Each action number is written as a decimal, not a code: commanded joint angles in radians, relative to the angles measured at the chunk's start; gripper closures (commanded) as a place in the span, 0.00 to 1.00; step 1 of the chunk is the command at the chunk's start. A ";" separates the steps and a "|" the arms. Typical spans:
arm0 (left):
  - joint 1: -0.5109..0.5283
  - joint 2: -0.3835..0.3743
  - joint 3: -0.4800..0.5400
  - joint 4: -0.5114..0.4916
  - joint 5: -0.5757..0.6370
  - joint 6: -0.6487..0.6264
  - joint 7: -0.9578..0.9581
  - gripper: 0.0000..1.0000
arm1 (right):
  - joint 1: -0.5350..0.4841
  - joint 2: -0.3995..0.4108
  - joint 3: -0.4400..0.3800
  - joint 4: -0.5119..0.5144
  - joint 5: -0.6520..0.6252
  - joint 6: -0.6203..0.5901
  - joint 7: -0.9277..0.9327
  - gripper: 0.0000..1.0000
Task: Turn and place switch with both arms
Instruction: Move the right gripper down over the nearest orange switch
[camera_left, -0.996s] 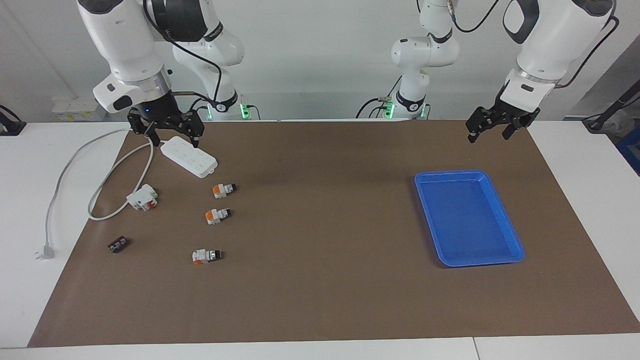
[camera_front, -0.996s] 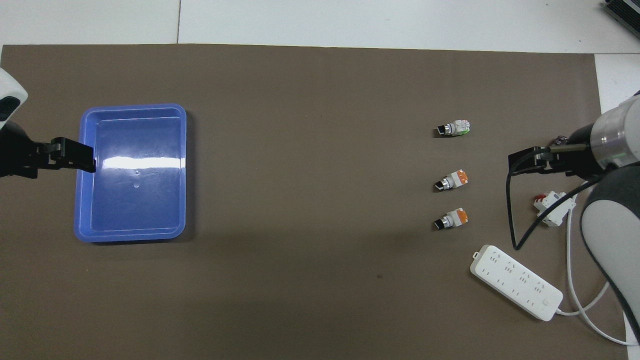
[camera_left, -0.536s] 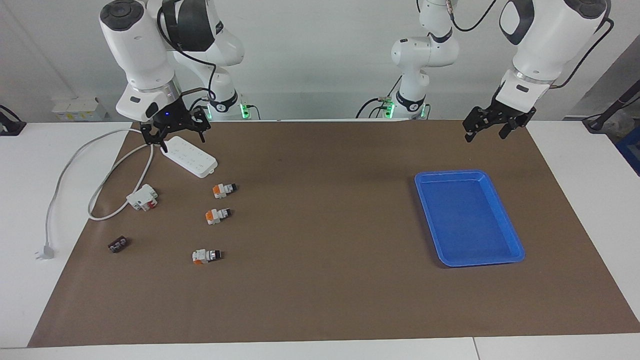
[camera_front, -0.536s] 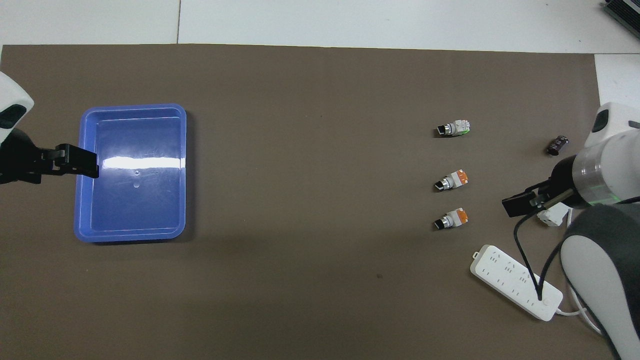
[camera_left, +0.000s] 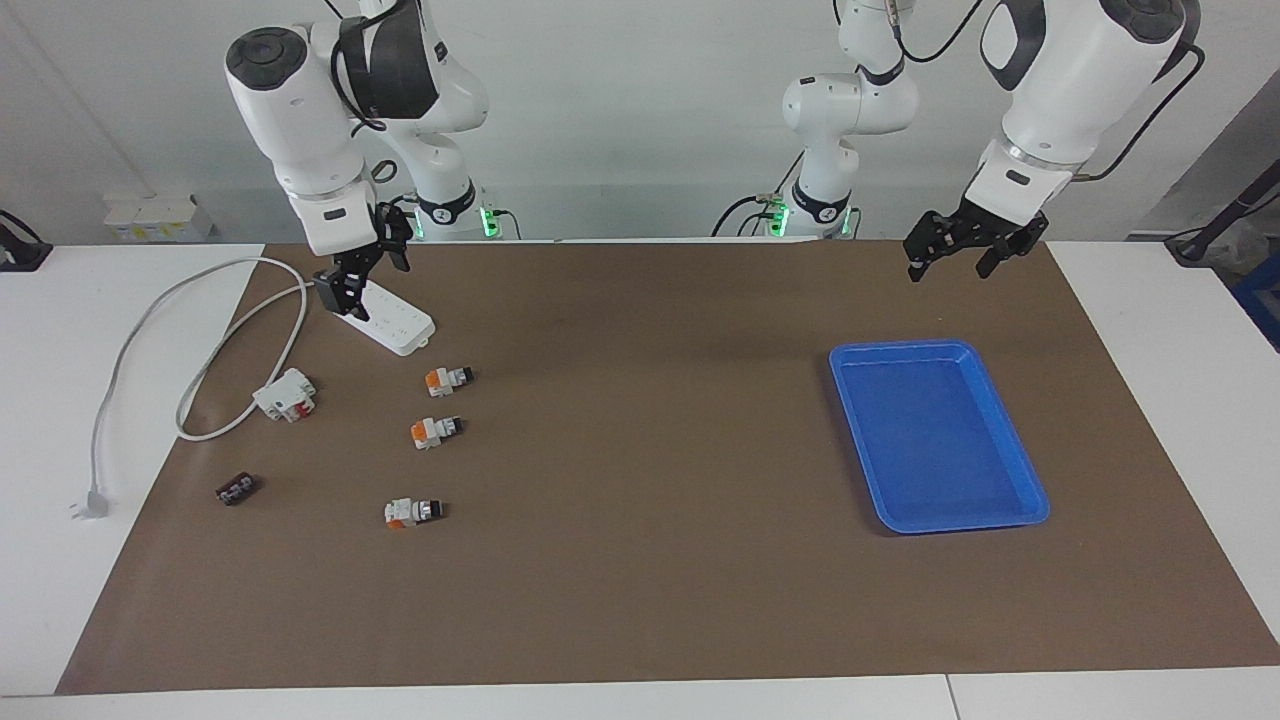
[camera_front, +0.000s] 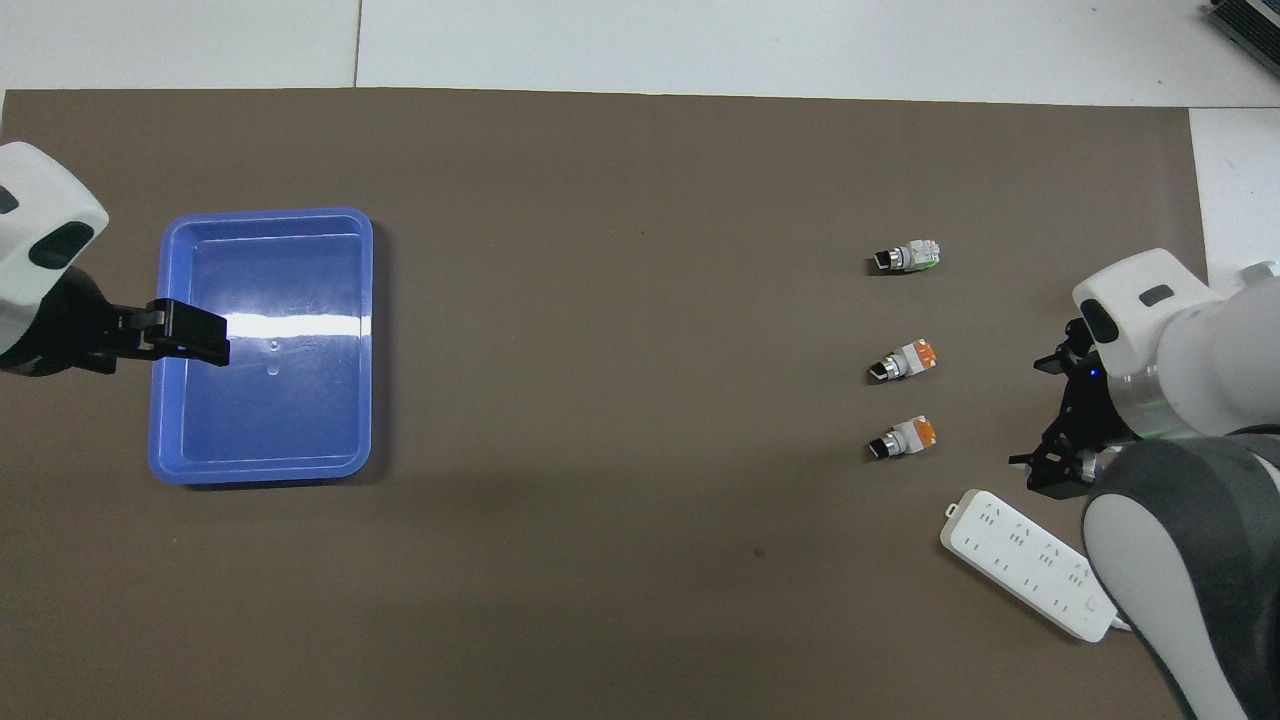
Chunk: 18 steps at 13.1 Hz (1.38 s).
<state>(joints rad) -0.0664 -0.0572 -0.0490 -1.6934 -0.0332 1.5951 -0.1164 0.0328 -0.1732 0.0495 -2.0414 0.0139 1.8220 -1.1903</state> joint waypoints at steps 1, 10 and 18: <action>-0.022 -0.029 0.006 -0.034 -0.013 0.022 0.004 0.00 | -0.008 -0.009 0.001 -0.091 0.032 0.112 -0.240 0.00; -0.026 -0.050 0.008 -0.092 -0.034 0.060 0.007 0.00 | -0.002 0.113 0.003 -0.218 0.076 0.319 -0.644 0.03; -0.027 -0.050 0.008 -0.094 -0.053 0.056 0.004 0.00 | -0.013 0.214 0.003 -0.269 0.117 0.445 -0.831 0.03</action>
<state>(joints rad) -0.0855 -0.0771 -0.0499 -1.7520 -0.0705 1.6324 -0.1164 0.0318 0.0315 0.0452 -2.2851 0.1024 2.2260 -1.9760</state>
